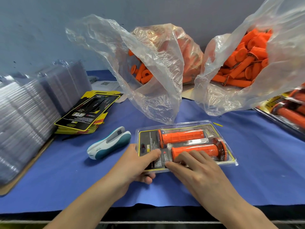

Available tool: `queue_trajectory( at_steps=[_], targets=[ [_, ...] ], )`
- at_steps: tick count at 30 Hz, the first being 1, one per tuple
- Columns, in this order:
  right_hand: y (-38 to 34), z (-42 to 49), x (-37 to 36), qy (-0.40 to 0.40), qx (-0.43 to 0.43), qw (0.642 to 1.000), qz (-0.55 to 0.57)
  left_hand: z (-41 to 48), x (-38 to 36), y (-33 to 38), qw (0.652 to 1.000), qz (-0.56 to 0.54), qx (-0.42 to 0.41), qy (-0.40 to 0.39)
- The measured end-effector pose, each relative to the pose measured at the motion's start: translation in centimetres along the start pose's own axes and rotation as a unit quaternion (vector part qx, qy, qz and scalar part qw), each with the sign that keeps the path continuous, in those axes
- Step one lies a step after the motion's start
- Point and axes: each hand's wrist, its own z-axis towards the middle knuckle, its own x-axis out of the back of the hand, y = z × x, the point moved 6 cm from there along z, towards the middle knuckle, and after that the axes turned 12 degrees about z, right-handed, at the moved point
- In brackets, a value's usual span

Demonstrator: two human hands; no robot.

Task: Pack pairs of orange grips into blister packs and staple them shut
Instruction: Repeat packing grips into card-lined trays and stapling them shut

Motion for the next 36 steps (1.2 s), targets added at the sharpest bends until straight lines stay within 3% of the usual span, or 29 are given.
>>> queue_trajectory(
  at_steps=[6,11,18,21,23,26,27,30,33,34,36],
  targets=[
    [-0.2,0.1,-0.4,-0.029,0.006,0.999,0.023,0.4,0.5,0.8,0.976,0.178,-0.044,0.118],
    [-0.2,0.5,-0.2,-0.041,-0.008,0.999,0.012,0.8,1.2,1.0,0.976,0.185,-0.043,0.109],
    [-0.5,0.7,0.9,-0.003,-0.052,0.998,0.017,0.8,2.4,1.6,0.992,0.101,-0.049,0.056],
    [-0.6,1.1,0.7,-0.012,-0.053,0.999,0.007,0.9,2.6,1.6,0.987,0.142,-0.043,0.059],
    [-0.5,1.1,0.7,-0.014,-0.055,0.998,0.001,0.8,4.2,2.0,0.950,0.268,-0.071,0.145],
    [0.2,1.2,0.7,-0.009,-0.061,0.998,-0.011,-0.5,7.3,3.7,0.794,0.476,-0.161,0.342],
    [0.4,1.2,0.6,-0.009,-0.065,0.998,-0.014,-0.7,7.8,3.8,0.766,0.502,-0.179,0.359],
    [0.8,1.5,0.6,-0.008,-0.071,0.997,-0.017,0.8,8.9,1.6,0.755,0.584,-0.102,0.281],
    [0.9,1.8,0.5,-0.008,-0.076,0.997,-0.021,1.8,9.1,-0.2,0.714,0.662,-0.064,0.216],
    [0.9,1.9,0.6,-0.009,-0.080,0.997,-0.021,2.0,9.4,-0.2,0.715,0.660,-0.068,0.219],
    [0.9,2.0,0.5,-0.012,-0.090,0.996,-0.020,1.9,9.9,-0.1,0.767,0.599,-0.074,0.217]
  ],
)
